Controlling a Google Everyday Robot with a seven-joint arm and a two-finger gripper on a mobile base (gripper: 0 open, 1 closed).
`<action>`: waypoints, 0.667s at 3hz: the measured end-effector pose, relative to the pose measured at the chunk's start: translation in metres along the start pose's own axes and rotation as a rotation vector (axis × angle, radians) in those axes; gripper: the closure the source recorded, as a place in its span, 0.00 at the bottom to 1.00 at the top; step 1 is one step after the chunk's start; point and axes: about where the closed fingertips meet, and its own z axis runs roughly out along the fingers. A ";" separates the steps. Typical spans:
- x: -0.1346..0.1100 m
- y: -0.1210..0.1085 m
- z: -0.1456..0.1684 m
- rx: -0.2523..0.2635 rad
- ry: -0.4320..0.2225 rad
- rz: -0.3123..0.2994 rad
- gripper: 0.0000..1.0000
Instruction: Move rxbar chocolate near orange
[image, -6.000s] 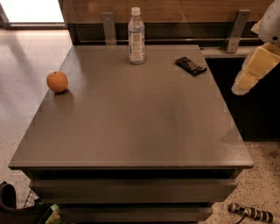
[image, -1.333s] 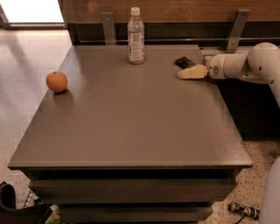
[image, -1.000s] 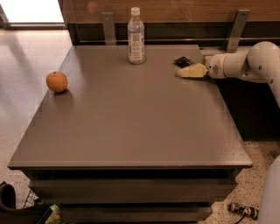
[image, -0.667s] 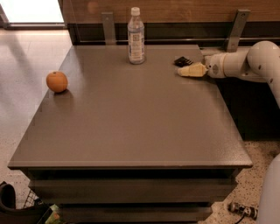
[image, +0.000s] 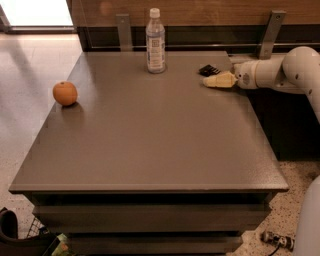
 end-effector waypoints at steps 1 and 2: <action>0.000 0.000 0.000 0.000 0.000 0.000 0.53; 0.000 0.000 0.000 0.000 0.000 0.000 0.30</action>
Offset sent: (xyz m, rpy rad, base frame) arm 0.0094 0.0085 0.0044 -0.0240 -0.0213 0.0383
